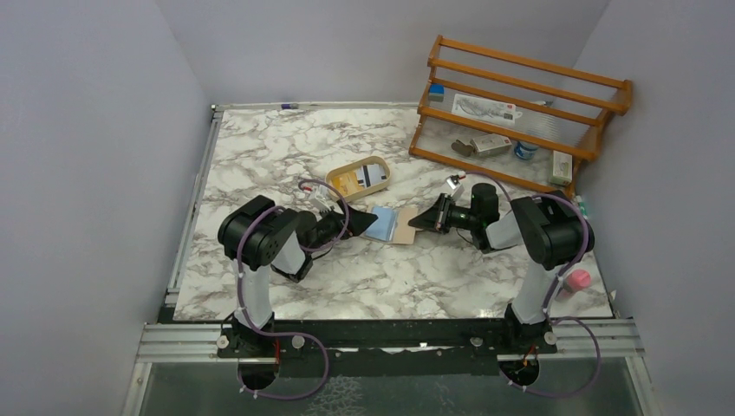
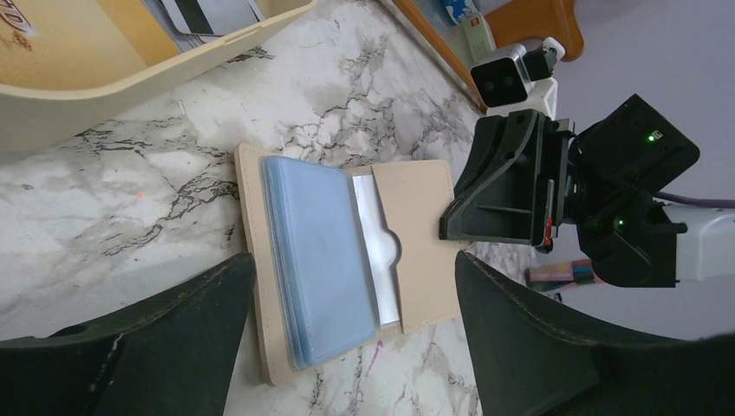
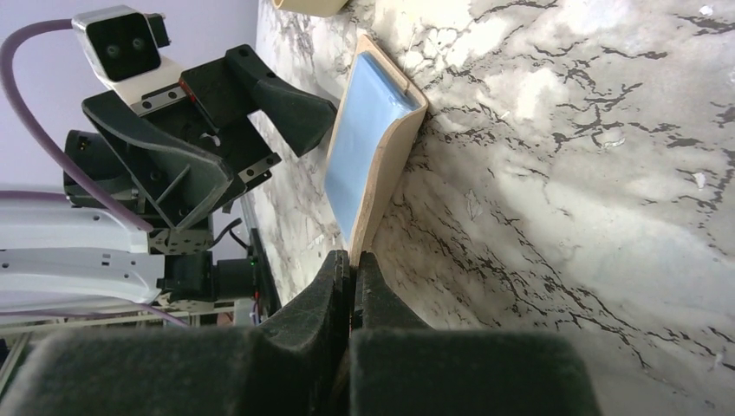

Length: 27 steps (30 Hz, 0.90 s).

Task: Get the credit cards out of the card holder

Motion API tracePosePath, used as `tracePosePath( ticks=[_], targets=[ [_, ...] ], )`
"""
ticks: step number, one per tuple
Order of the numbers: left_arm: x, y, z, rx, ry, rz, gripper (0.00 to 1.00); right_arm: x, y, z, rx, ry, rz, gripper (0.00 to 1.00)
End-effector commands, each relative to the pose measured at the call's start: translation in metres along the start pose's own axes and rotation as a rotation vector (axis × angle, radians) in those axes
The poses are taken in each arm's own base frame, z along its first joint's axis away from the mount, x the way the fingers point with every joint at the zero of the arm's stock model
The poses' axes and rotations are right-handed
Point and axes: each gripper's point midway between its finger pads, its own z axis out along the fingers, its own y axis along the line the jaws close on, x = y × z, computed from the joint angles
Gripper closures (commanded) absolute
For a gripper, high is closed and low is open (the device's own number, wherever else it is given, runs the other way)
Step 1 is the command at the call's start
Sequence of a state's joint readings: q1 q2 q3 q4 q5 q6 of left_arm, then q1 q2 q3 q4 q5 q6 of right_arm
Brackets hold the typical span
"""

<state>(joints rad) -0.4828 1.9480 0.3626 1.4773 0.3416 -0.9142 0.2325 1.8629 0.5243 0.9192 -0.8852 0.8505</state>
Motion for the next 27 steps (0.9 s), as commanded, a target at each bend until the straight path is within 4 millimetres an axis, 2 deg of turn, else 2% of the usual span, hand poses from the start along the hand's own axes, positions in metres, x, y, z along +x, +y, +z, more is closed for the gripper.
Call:
tracePosePath(
  ticks=[1, 6, 10, 17, 21, 27],
  targets=[
    [0.017, 0.002, -0.008, 0.012, 0.056, -0.065, 0.15, 0.0, 0.01, 0.001, -0.054, 0.023, -0.04, 0.99],
    [0.03, 0.002, -0.009, 0.003, 0.088, -0.072, 0.17, 0.0, 0.008, 0.004, -0.07, 0.028, -0.024, 0.99],
    [0.039, 0.021, -0.017, -0.106, 0.101, -0.07, 0.15, 0.001, 0.009, 0.003, -0.072, 0.029, -0.024, 1.0],
    [0.035, 0.046, -0.022, -0.269, 0.107, 0.002, 0.1, -0.002, 0.009, 0.004, -0.062, 0.03, -0.038, 0.99],
    [0.034, 0.055, -0.021, -0.331, 0.121, 0.027, 0.09, -0.002, 0.009, 0.004, -0.064, 0.031, -0.032, 0.99],
    [0.044, 0.066, -0.022, -0.377, 0.151, 0.014, 0.08, -0.002, 0.009, 0.004, -0.064, 0.033, -0.032, 1.0]
  ],
)
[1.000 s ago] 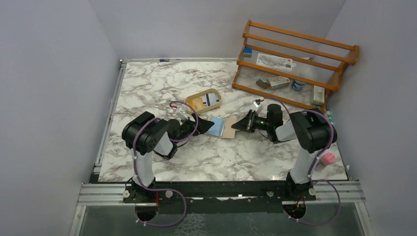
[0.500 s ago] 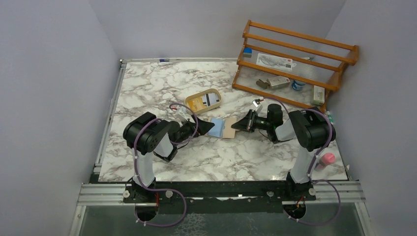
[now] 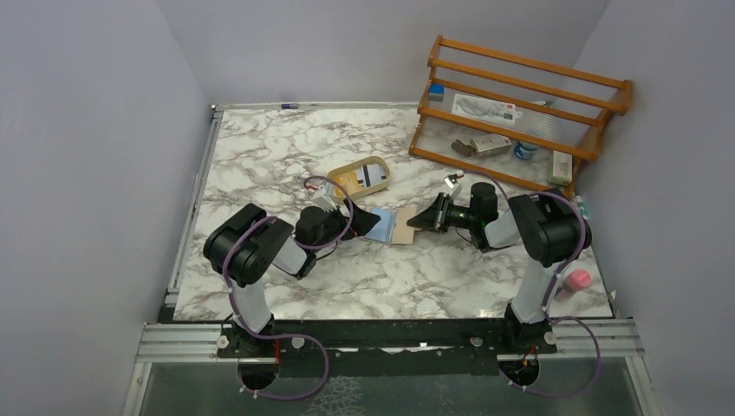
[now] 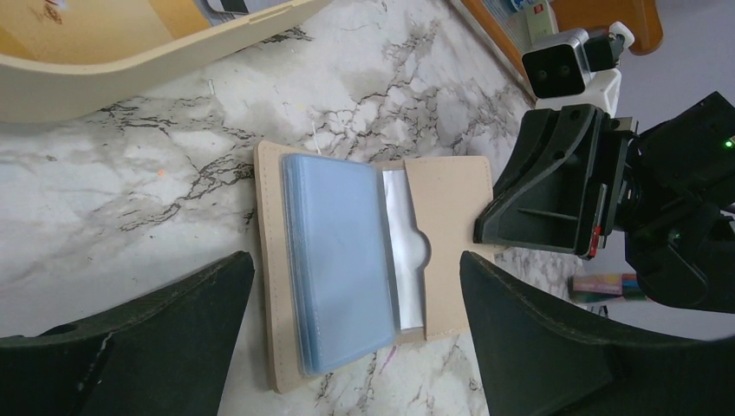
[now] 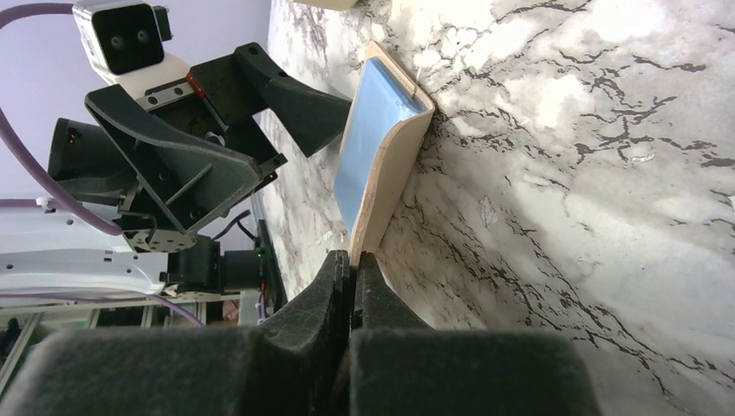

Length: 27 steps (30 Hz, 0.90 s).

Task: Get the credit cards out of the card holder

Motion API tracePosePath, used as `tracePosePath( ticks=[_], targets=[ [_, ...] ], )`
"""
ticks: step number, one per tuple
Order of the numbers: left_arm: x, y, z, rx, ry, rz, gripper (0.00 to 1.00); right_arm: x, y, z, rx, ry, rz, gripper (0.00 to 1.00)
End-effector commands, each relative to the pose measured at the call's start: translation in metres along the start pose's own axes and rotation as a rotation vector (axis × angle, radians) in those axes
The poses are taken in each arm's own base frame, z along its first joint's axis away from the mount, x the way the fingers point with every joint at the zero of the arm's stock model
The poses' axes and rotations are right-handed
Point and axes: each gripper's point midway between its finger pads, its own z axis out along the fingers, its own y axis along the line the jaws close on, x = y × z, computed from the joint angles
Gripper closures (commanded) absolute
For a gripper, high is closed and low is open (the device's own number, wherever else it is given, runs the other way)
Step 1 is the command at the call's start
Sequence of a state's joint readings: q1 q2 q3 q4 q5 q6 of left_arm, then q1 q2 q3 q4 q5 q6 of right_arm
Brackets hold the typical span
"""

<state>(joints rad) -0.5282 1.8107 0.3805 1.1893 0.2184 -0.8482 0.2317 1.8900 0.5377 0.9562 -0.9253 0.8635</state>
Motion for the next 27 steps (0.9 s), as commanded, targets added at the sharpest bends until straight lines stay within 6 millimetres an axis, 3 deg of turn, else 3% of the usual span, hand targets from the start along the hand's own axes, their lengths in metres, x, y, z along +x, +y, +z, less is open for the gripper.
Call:
tracePosePath(
  ticks=[1, 10, 19, 24, 27],
  targets=[
    [0.044, 0.055, -0.011, -0.218, 0.142, -0.02, 0.08, -0.003, 0.005, 0.002, -0.026, 0.013, -0.026, 1.0],
    [0.068, 0.033, 0.005, -0.156, 0.209, -0.029, 0.08, -0.003, 0.006, 0.003, -0.03, 0.016, -0.024, 0.99],
    [0.051, 0.0, -0.001, -0.072, 0.176, -0.034, 0.09, 0.0, 0.003, 0.003, -0.029, 0.022, -0.02, 0.99],
    [0.049, 0.009, -0.013, -0.113, 0.148, -0.037, 0.19, 0.001, 0.003, 0.003, -0.034, 0.03, -0.021, 0.99],
    [0.044, 0.01, -0.019, -0.122, 0.117, -0.03, 0.32, 0.003, 0.002, 0.003, -0.036, 0.034, -0.02, 0.99]
  ],
)
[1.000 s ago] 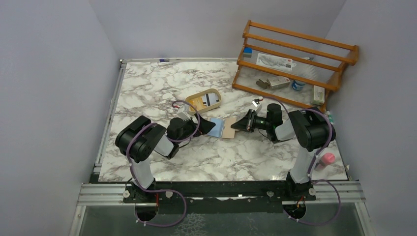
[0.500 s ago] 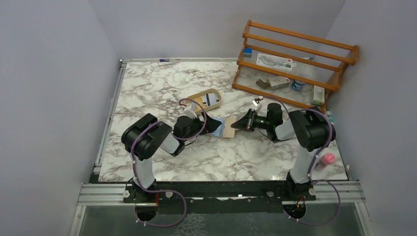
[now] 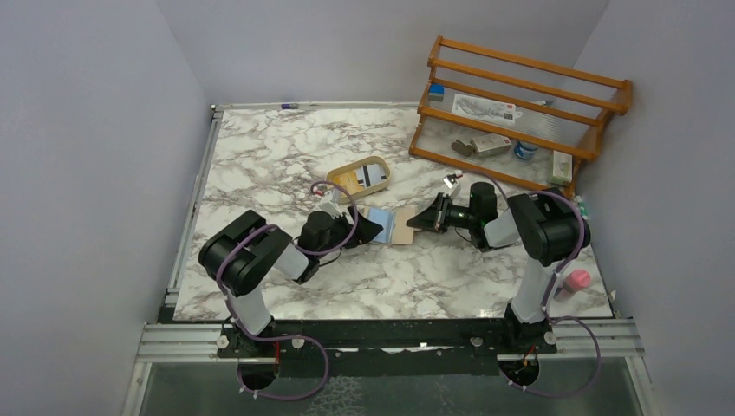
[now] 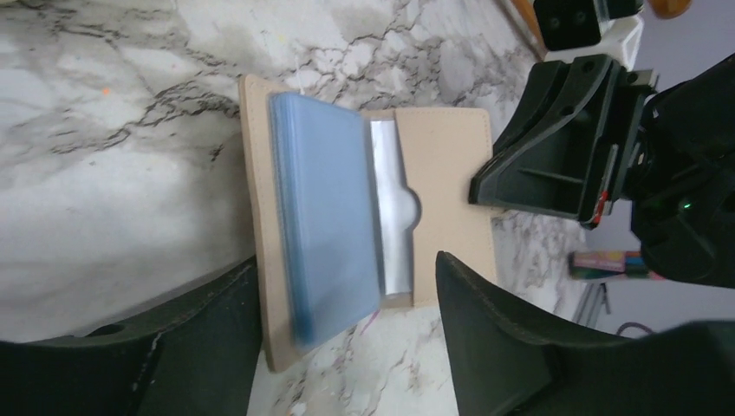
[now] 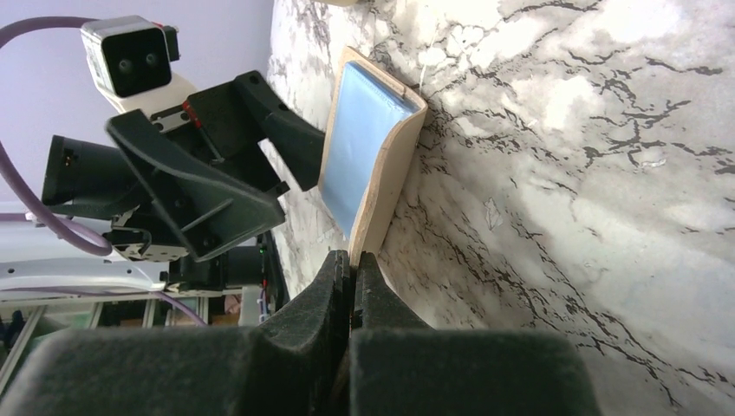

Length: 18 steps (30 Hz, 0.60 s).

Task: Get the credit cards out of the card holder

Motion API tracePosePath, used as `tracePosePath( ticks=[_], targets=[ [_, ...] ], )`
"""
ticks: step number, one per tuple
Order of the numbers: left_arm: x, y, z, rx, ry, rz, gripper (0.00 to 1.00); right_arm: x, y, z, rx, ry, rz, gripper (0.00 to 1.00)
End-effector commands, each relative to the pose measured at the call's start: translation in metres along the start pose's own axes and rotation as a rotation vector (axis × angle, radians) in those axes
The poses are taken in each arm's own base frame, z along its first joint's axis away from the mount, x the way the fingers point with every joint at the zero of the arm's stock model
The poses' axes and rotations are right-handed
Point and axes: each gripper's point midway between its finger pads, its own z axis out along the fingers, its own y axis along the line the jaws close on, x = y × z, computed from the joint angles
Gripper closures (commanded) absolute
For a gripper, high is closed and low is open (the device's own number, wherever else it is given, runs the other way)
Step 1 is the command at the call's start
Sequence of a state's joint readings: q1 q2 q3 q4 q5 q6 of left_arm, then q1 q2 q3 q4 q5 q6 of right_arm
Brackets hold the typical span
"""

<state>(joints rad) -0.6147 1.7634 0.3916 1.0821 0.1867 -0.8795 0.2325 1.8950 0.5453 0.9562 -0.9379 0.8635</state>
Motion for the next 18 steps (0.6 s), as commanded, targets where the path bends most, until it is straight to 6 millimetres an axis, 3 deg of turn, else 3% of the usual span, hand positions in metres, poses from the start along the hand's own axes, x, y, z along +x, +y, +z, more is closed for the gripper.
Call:
tracePosePath(
  ticks=[1, 3, 9, 18],
  targets=[
    [0.017, 0.027, -0.018, -0.112, 0.032, -0.014, 0.38, 0.003, 0.0, 0.002, -0.027, 0.026, -0.016, 0.99],
    [0.013, 0.023, -0.021, -0.103, 0.011, -0.009, 0.46, 0.005, 0.0, 0.002, -0.034, 0.029, -0.013, 0.99],
    [0.0, 0.019, -0.029, -0.098, -0.038, 0.003, 0.5, 0.006, 0.001, 0.002, -0.043, 0.037, -0.012, 0.99],
    [-0.008, 0.02, -0.037, -0.091, -0.064, 0.002, 0.71, 0.009, 0.001, 0.002, -0.053, 0.045, -0.005, 0.99]
  ],
)
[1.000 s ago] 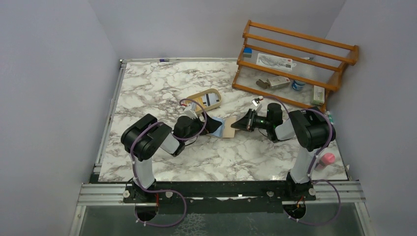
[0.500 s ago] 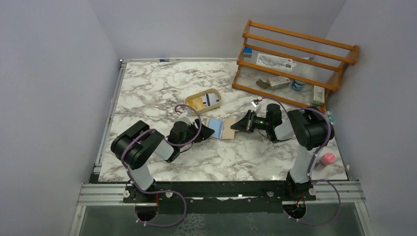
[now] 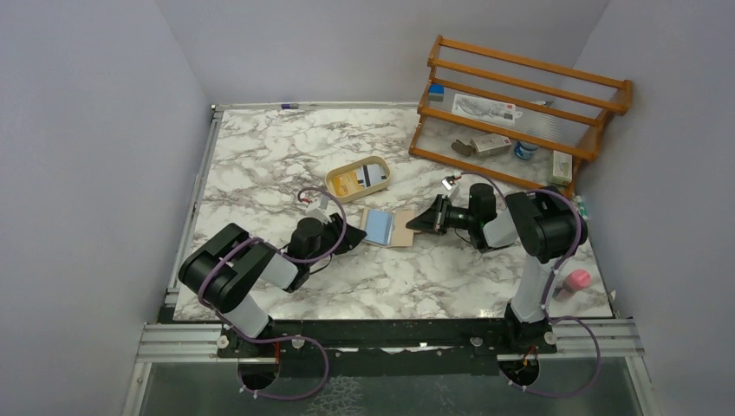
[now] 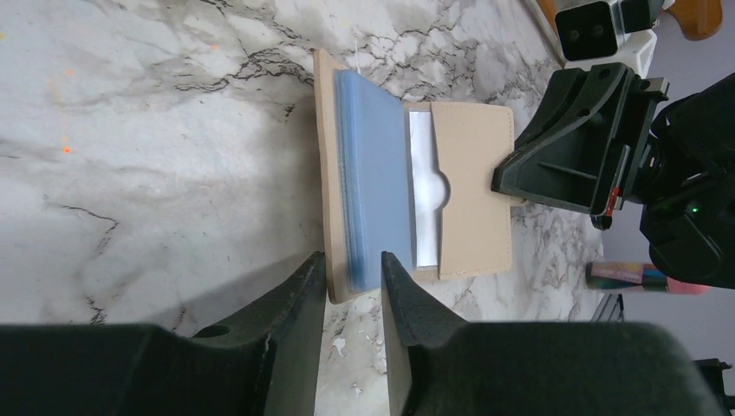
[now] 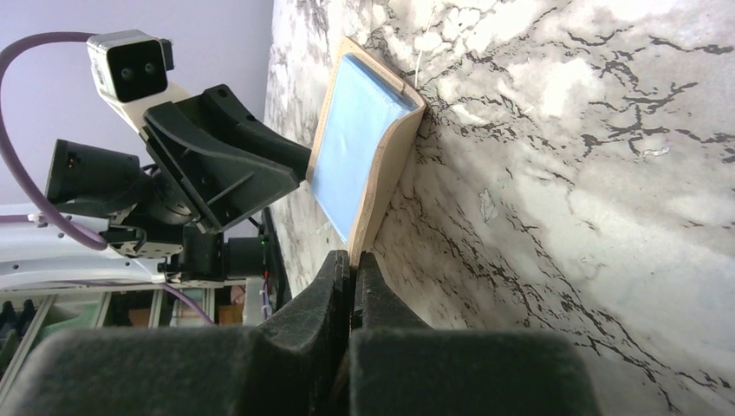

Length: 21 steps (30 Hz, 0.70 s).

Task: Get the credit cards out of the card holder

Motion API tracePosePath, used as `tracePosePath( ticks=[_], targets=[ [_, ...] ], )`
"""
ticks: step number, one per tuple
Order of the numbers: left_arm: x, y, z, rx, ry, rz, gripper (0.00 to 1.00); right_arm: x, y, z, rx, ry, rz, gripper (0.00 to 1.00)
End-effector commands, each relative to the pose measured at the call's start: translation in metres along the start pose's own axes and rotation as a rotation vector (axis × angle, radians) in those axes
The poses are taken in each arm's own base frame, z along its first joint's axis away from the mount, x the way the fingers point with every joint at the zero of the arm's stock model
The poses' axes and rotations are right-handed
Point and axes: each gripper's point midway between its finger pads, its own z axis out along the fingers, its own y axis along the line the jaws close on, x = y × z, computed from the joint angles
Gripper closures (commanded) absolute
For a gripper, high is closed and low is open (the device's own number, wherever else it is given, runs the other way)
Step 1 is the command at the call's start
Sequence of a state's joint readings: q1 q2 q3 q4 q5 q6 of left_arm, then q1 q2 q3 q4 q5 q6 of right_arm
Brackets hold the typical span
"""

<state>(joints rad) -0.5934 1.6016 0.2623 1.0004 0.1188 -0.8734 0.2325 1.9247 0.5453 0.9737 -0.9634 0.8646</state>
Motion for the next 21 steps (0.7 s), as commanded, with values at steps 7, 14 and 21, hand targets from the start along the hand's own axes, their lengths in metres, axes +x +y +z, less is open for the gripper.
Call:
tracePosePath(
  ticks=[7, 14, 21],
  targets=[
    [-0.0098, -0.0035, -0.0003, 0.029, -0.041, -0.008, 0.73, 0.004, 0.0049, 0.0011, -0.048, 0.028, -0.019, 0.99],
    [-0.0092, -0.0047, 0.0, 0.038, -0.033, -0.006, 0.79, 0.0039, 0.005, 0.0015, -0.053, 0.031, -0.019, 0.99],
    [-0.0082, -0.0074, 0.0022, 0.054, -0.025, -0.012, 0.92, 0.0047, 0.0048, 0.0017, -0.057, 0.035, -0.017, 0.99]
  ],
)
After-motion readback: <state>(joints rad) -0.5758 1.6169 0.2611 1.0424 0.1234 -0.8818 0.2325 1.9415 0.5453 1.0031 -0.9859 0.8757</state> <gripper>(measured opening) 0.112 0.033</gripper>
